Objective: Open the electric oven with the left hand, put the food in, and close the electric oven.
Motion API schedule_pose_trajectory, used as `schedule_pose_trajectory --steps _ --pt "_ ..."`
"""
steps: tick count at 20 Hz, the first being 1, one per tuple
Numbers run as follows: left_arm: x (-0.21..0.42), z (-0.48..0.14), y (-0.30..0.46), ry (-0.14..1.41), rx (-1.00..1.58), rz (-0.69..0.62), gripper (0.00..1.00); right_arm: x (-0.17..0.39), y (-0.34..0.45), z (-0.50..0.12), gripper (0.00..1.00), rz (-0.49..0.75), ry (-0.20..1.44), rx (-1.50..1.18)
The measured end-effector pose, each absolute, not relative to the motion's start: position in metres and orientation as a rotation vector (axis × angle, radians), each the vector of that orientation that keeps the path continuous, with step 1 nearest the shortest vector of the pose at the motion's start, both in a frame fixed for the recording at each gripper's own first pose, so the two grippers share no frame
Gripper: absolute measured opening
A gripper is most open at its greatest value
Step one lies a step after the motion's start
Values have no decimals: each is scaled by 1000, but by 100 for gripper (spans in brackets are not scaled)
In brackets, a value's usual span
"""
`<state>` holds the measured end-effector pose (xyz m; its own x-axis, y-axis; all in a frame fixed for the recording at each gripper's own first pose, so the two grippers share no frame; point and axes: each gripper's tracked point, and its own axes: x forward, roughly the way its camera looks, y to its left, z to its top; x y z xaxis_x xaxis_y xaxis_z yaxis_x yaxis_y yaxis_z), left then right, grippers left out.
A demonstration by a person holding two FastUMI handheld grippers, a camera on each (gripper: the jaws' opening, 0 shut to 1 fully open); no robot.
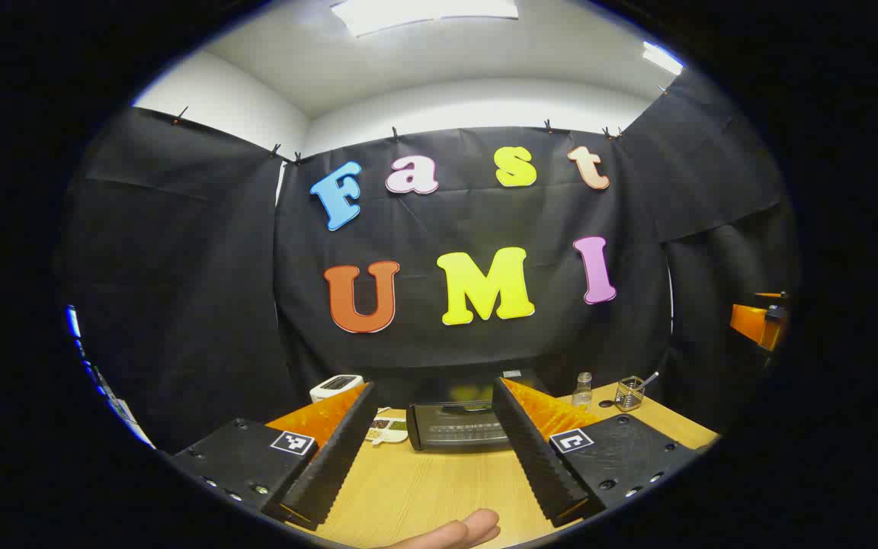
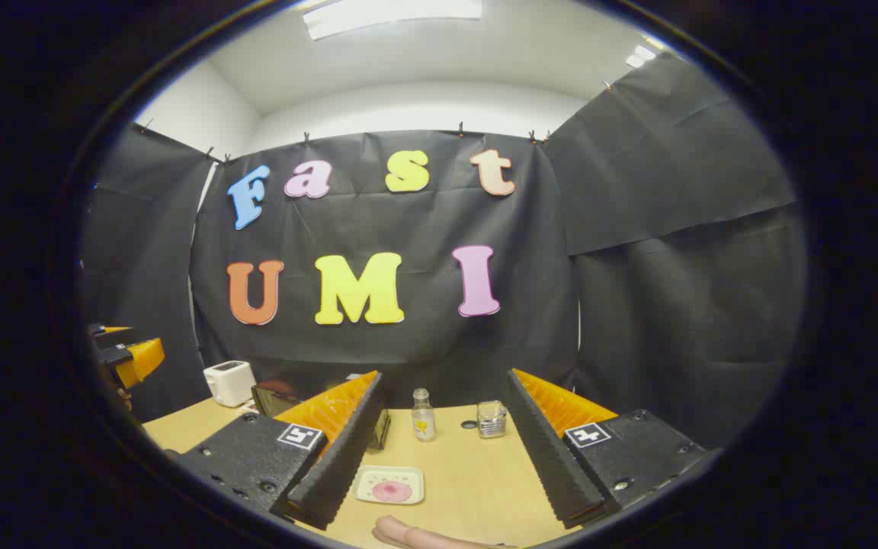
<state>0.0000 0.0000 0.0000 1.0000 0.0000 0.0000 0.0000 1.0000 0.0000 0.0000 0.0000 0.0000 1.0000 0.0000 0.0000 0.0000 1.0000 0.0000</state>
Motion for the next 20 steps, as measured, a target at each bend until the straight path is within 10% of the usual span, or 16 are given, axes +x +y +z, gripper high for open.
schedule_pose_trajectory --steps 20 --pt "104 -53 -19 115 -105 -38 96 33 -12 -4 96 22 -75 21"
